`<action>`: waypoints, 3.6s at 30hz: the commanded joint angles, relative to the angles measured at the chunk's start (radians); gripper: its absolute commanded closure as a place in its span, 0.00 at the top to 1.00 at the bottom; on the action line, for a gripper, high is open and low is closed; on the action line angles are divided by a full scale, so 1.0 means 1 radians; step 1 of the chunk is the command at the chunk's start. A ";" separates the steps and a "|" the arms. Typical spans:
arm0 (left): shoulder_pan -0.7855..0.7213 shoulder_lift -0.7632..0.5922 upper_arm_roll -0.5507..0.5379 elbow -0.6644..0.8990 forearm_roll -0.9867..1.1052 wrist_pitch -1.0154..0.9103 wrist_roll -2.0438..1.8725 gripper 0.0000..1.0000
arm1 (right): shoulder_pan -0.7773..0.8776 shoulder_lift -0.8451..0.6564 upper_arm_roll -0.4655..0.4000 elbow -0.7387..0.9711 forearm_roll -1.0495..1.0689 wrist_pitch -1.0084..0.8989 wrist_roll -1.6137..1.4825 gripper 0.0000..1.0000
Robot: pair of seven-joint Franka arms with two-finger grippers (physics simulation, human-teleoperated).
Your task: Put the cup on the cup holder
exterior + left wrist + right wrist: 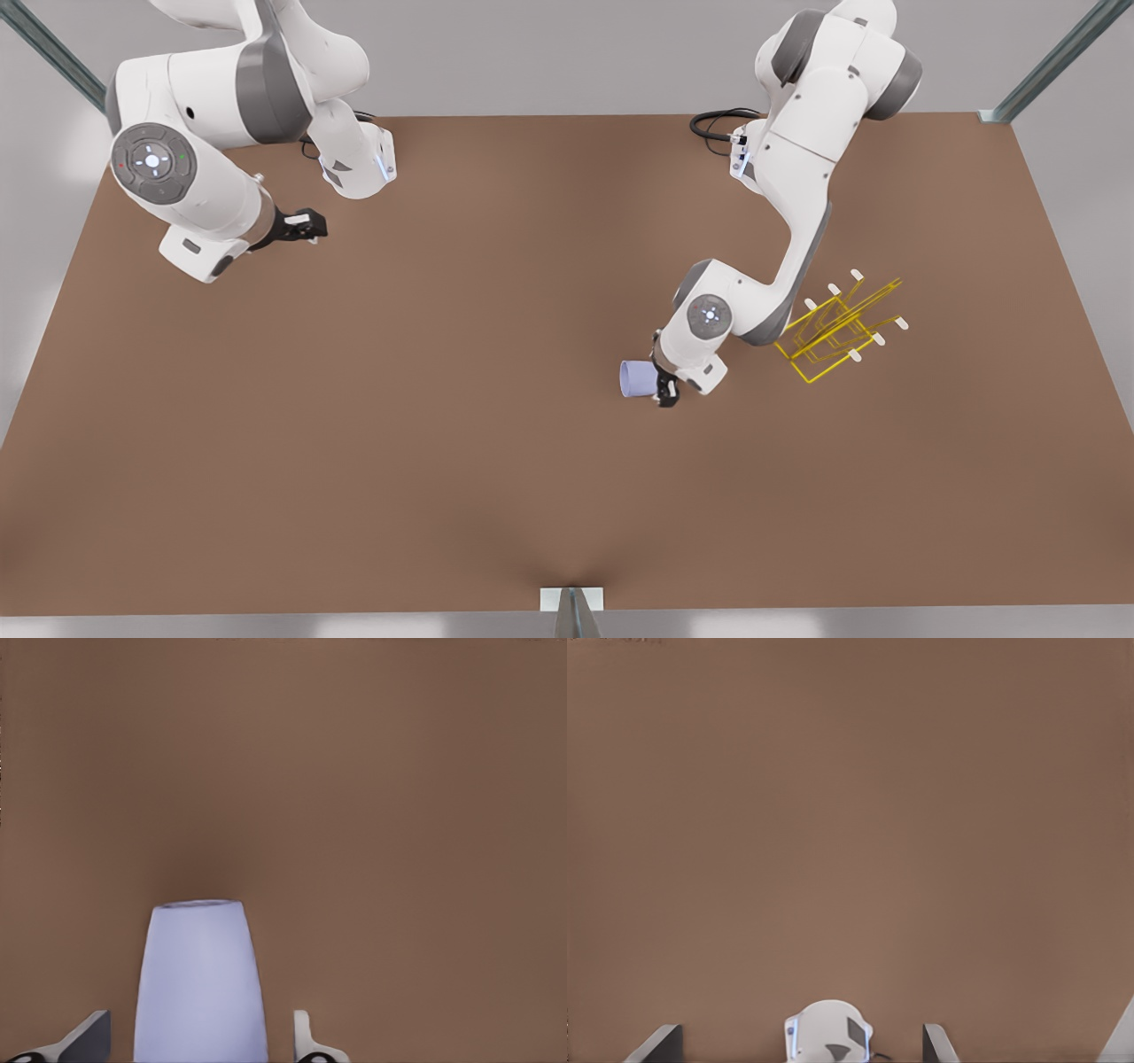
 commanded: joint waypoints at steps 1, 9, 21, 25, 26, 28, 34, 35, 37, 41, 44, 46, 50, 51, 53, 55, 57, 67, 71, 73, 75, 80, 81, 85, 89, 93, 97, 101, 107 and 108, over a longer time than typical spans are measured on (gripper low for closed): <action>0.000 0.000 0.000 -0.026 0.021 0.060 -0.480 1.00 | 0.002 0.000 -0.001 0.001 0.003 -0.005 0.220 1.00; -0.001 0.037 0.000 -0.028 0.020 0.090 -0.482 1.00 | 0.005 0.005 0.013 0.001 0.008 -0.005 0.216 1.00; -0.036 0.086 0.000 -0.040 0.020 0.112 -0.478 1.00 | 0.005 0.012 0.016 0.001 0.008 -0.005 0.213 1.00; -0.036 0.094 0.001 -0.040 0.020 0.133 -0.478 1.00 | 0.005 0.012 0.022 0.001 0.008 -0.005 0.213 1.00; -0.036 0.095 0.000 -0.040 0.020 0.133 -0.478 1.00 | 0.005 0.012 0.022 0.001 0.009 -0.005 0.208 1.00; -0.039 0.095 0.000 -0.039 0.016 0.133 -0.480 1.00 | 0.002 0.012 0.022 0.002 0.009 -0.005 0.205 1.00; -0.046 0.094 0.000 -0.039 0.009 0.133 -0.488 0.71 | 0.000 0.015 0.021 0.002 0.018 -0.005 0.200 1.00; -0.046 0.094 0.001 -0.033 0.007 0.133 -0.491 0.71 | -0.001 0.015 0.021 0.002 0.018 -0.005 0.199 1.00; -0.036 0.089 0.008 0.062 -0.014 -0.022 -0.497 0.72 | -0.001 0.015 0.021 0.002 0.018 -0.005 0.197 1.00; -0.327 0.051 0.438 0.291 0.059 -0.583 -0.480 0.73 | -0.001 0.022 0.021 0.004 0.009 -0.003 0.210 1.00; -0.773 0.080 0.936 0.254 0.164 -0.786 -0.334 0.73 | -0.001 0.026 0.018 0.005 0.008 -0.003 0.199 1.00; -0.889 0.134 1.061 0.231 0.315 -0.879 -0.259 0.73 | -0.001 0.026 0.018 0.005 0.009 -0.003 0.197 1.00; -0.918 0.174 1.072 0.086 0.530 -0.882 -0.218 0.73 | -0.001 0.026 0.018 0.005 0.012 -0.003 0.197 1.00; -0.918 0.187 1.083 0.076 0.592 -0.888 -0.218 0.73 | -0.001 0.026 0.016 0.005 0.012 -0.003 0.199 1.00; -1.078 0.204 1.227 0.073 0.598 -0.892 -0.106 0.73 | -0.001 0.028 0.016 0.005 0.014 -0.003 0.197 1.00; -1.228 0.204 1.351 0.072 0.515 -0.888 0.005 0.73 | -0.001 0.026 0.015 0.005 0.015 -0.003 0.194 1.00; -1.207 0.241 1.350 0.075 0.521 -0.888 -0.001 0.73 | -0.001 0.028 0.015 0.005 0.015 -0.003 0.193 1.00; -0.966 0.280 1.279 0.079 0.650 -0.797 0.012 0.74 | -0.001 0.035 0.015 0.005 0.017 -0.002 0.193 1.00; -0.828 0.302 1.195 0.089 0.667 -0.772 -0.012 0.74 | -0.001 0.045 0.015 0.005 0.022 0.000 0.193 1.00; -0.773 0.316 1.176 0.115 0.682 -0.754 -0.021 0.74 | -0.001 0.045 0.013 0.005 0.022 0.000 0.193 1.00; -0.719 0.316 1.166 0.115 0.694 -0.714 -0.031 0.74 | -0.001 0.045 0.013 0.005 0.032 0.000 0.191 1.00; -0.691 0.345 1.163 0.086 0.704 -0.672 -0.054 0.74 | -0.003 0.051 0.012 0.005 0.040 0.000 0.191 1.00; -0.684 0.345 1.164 0.078 0.705 -0.665 -0.052 0.74 | -0.003 0.052 0.012 0.005 0.040 0.000 0.191 1.00; -0.693 0.338 1.169 -0.020 0.707 -0.658 -0.090 0.74 | -0.001 0.055 0.012 0.005 0.045 0.000 0.191 1.00; -0.719 0.335 1.169 -0.063 0.702 -0.666 -0.121 0.74 | -0.001 0.058 0.012 0.004 0.046 0.001 0.191 1.00; -0.724 0.336 1.167 -0.080 0.699 -0.666 -0.147 1.00 | -0.001 0.058 0.012 0.004 0.048 0.000 0.191 1.00; -0.737 0.336 1.169 -0.079 0.702 -0.671 -0.141 1.00 | -0.001 0.065 0.013 0.004 0.054 0.000 0.191 1.00; -0.981 -0.073 1.230 0.160 0.333 -1.095 0.480 1.00 | -0.001 0.065 0.013 0.005 0.049 0.000 0.191 1.00; -0.259 -0.263 0.527 0.822 -0.017 -1.522 1.798 1.00 | -0.001 0.066 0.012 0.028 0.055 0.000 0.184 1.00; -0.029 -0.326 0.261 0.771 -0.016 -1.475 1.833 1.00 | -0.001 0.065 0.012 0.031 0.054 0.000 0.184 1.00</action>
